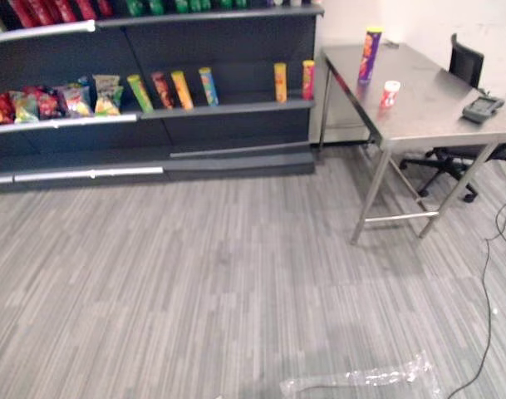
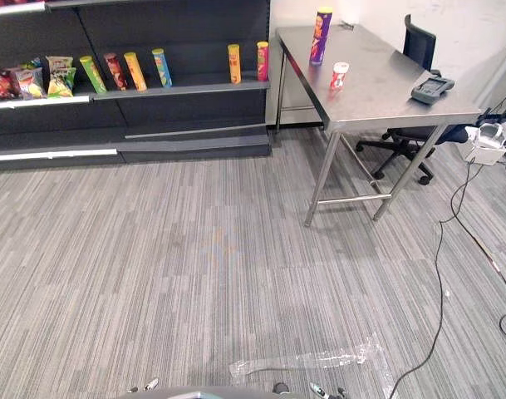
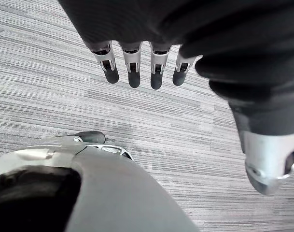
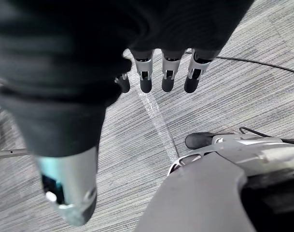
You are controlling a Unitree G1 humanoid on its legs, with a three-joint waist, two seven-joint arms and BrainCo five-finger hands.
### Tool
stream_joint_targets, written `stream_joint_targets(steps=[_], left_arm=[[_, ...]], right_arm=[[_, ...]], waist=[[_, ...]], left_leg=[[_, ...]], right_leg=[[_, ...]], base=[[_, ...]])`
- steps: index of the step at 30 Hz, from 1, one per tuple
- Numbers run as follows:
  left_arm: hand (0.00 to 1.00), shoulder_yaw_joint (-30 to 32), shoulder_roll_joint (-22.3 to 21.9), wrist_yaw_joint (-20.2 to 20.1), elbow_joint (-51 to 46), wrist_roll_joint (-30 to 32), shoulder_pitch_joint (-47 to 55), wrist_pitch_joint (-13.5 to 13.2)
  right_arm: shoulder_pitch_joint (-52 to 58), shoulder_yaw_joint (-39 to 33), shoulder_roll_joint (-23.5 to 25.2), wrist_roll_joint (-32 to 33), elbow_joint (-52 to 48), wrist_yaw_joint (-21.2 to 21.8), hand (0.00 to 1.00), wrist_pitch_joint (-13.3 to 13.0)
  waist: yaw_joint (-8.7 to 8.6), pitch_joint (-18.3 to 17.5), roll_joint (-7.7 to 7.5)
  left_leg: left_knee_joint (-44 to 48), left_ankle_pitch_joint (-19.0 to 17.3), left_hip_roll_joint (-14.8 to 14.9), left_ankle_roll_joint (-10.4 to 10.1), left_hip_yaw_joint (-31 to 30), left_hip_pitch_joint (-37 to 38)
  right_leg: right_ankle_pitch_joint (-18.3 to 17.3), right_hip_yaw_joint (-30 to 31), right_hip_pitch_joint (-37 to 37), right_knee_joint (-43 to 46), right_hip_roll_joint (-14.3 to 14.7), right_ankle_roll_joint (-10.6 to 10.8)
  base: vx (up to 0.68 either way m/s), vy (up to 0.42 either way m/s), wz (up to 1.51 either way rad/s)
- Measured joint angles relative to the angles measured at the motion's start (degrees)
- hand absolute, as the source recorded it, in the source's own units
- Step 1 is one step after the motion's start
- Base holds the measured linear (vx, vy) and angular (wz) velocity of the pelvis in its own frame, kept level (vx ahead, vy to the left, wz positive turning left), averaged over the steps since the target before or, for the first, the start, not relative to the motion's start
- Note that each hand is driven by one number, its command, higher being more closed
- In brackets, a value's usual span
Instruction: Put the gum and the chips on the shelf.
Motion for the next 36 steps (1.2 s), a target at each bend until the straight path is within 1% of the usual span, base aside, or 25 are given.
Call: stream_joint_targets(steps=[2, 3, 4, 7, 12, 15, 19, 21, 30, 33, 36], left_arm=[[0.00, 0.1, 0.1, 0.0, 0.0, 0.0, -0.4, -0.2], [0.00, 0.1, 0.1, 0.0, 0.0, 0.0, -0.4, -0.4], [0.00, 0.1, 0.1, 0.0, 0.0, 0.0, -0.4, -0.5], [0.00, 0.1, 0.3, 0.0, 0.0, 0.0, -0.6, -0.8], [0.00, 0.1, 0.3, 0.0, 0.0, -0.3, -0.9, -1.2], [0.00, 0.1, 0.2, 0.0, 0.1, -2.0, -0.9, -1.2], [0.00, 0.1, 0.2, -0.1, 0.3, -2.1, -0.9, -1.2], [0.00, 0.1, 0.2, -0.1, 0.3, -2.1, -0.9, -1.2], [0.00, 0.0, 0.3, -0.1, 0.4, -2.1, -0.9, -1.2], [0.00, 0.0, 0.6, -0.1, 0.4, -2.1, -0.9, -1.2], [0.00, 0.0, 1.0, -0.1, 0.4, -2.1, -1.0, -1.1]], right_arm=[[-0.7, -0.4, 0.2, -0.3, 0.0, 0.0, 0.00, 0.0], [-1.2, -1.5, 0.4, -0.3, 0.0, 0.0, 0.00, 0.0], [-1.6, -2.2, 0.6, -0.3, 0.0, 0.0, 0.00, 0.0], [-2.2, -2.2, 0.7, -0.3, 0.0, 0.0, 0.00, 0.0], [-3.1, -2.5, 0.7, -0.2, 0.0, 0.2, 0.00, 0.0], [-3.6, -2.5, 0.7, -0.2, 0.0, 0.6, 0.00, 0.0], [-3.6, -3.4, 1.0, 0.4, 0.1, 0.8, 0.00, 0.1], [-3.6, -4.3, 1.2, 0.3, 0.1, 0.8, 0.00, 0.1], [-3.6, -4.2, 1.4, 0.2, 0.1, 0.0, 0.00, 0.0], [-3.6, -4.2, 1.6, 0.2, 0.2, -0.3, 0.00, 0.0], [-3.6, -4.2, 1.8, 0.2, 0.2, -0.2, 0.00, 0.0]], waist=[[0.08, 0.5, -0.34], [0.07, 0.6, -0.14], [0.06, 0.7, -0.31], [0.11, 1.7, -0.46], [0.22, 2.4, -0.49], [0.30, 2.6, -0.48], [0.30, 2.8, -0.69], [0.30, 3.0, -0.94], [0.33, 2.9, -1.19], [0.32, 2.7, -1.40], [0.31, 2.5, -1.96]], left_leg=[[-0.1, -0.3, 0.0, -0.6, 0.9, 0.4], [-0.1, -0.4, 0.0, -0.9, 1.2, 0.6], [-0.1, -0.6, 0.0, -1.2, 1.4, 0.7], [-0.2, -0.7, -0.1, -1.3, 1.5, 1.5], [-0.2, -0.7, 0.0, -1.3, 2.0, 1.5], [-0.3, -0.7, 0.1, -1.3, 2.7, 1.4], [-0.6, -0.3, 0.1, -0.9, 2.9, 1.4], [-1.1, 0.0, 0.0, -0.4, 2.9, 1.4], [-1.3, 0.2, 0.0, -0.2, 2.9, 1.4], [-1.6, 0.2, -0.1, -0.2, 2.8, 1.5], [-1.9, 0.2, -0.2, -0.2, 2.6, 1.5]], right_leg=[[0.2, 0.0, 0.1, 0.0, 0.0, 0.5], [0.4, 0.0, 0.1, 0.0, 0.0, 1.0], [0.5, 0.0, 0.1, 0.0, -0.1, 1.1], [0.7, -0.1, 0.8, -0.2, -0.2, 1.9], [0.7, -0.1, 0.6, -0.4, -0.1, 1.9], [0.7, -0.1, 0.1, -0.4, 0.1, 1.9], [0.7, -0.3, 0.0, -0.4, 0.1, 1.8], [0.7, -0.5, -0.1, -0.5, 0.1, 1.8], [0.7, -0.6, -0.2, -0.4, 0.1, 1.8], [0.8, -0.8, -0.2, -0.4, 0.0, 1.8], [0.8, -1.4, -0.2, -0.4, 0.0, 1.8]], base=[[0.04, 0.019, -0.11], [0.03, 0.026, -0.14], [0.03, 0.026, -0.12], [0.00, 0.006, -0.03], [-0.05, -0.011, -0.03], [-0.07, -0.030, -0.10], [-0.07, -0.025, -0.02], [-0.04, -0.014, 0.03], [0.00, 0.001, 0.00], [0.00, 0.000, 0.00], [0.02, 0.009, 0.04]])
